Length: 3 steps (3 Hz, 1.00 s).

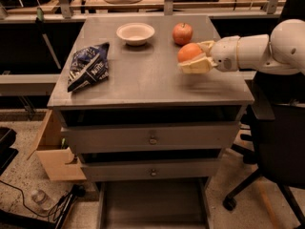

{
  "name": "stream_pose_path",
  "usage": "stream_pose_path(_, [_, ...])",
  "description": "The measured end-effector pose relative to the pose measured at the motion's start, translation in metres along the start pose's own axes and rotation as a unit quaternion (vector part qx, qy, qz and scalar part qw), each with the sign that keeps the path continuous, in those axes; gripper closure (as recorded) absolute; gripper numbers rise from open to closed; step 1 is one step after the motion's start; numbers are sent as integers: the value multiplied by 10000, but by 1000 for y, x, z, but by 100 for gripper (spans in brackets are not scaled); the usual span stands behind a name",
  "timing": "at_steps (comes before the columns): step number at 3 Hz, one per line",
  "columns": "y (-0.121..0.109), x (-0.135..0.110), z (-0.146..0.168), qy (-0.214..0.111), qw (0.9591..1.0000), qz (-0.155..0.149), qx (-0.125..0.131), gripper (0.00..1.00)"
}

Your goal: Pick orange from bottom drawer and place on counter

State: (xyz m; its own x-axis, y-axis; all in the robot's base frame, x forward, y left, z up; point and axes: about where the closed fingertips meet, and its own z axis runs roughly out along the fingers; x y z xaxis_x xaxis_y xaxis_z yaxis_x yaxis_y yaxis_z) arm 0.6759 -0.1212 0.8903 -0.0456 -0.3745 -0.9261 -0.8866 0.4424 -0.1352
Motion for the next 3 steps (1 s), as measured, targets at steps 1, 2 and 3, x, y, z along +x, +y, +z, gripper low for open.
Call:
stream_pose_path(1, [-2,20,31,31,9992,210,-344,100])
stream_pose_path(2, [0,36,53,-26,9971,388,-650,100])
stream_pose_path(3, [-1,33,53,-32,9968,405,-683,84])
